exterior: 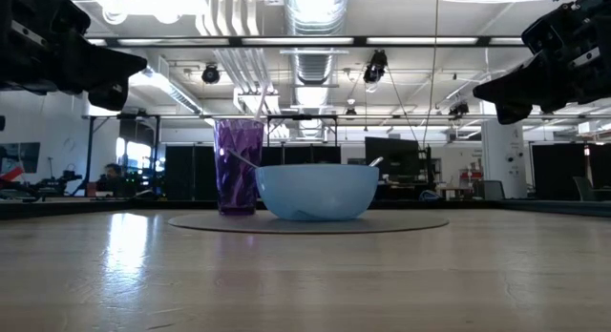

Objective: Pick & Place Utensil
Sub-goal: Return to Home Position

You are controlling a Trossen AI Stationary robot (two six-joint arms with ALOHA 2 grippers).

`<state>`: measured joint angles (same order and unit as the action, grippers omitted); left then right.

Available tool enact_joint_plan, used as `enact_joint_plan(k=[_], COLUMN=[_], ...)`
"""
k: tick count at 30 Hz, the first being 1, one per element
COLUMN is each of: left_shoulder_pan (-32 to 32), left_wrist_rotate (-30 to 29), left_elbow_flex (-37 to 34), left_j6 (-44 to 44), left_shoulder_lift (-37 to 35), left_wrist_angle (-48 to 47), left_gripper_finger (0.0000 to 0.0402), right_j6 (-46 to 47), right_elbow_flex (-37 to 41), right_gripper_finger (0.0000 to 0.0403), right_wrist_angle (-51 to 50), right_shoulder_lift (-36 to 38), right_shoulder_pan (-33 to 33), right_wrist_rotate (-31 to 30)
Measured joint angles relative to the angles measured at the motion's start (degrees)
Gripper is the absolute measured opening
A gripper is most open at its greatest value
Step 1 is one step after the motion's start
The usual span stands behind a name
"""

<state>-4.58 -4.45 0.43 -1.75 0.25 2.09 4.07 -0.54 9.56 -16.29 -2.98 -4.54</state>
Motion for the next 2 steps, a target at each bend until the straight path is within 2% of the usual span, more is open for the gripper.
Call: enact_joint_plan(k=[2], left_shoulder_pan=[0.0], left_wrist_rotate=[0.0], left_elbow_flex=[0.0], left_j6=[0.0], left_shoulder_lift=[0.0], left_wrist_angle=[0.0], left_gripper_finger=[0.0000], right_j6=[0.0], right_elbow_flex=[0.0], right_gripper_finger=[0.0008], right_wrist_angle=[0.0], right_shoulder_lift=[0.0], right_shoulder_pan=[0.0], right_wrist_rotate=[0.0])
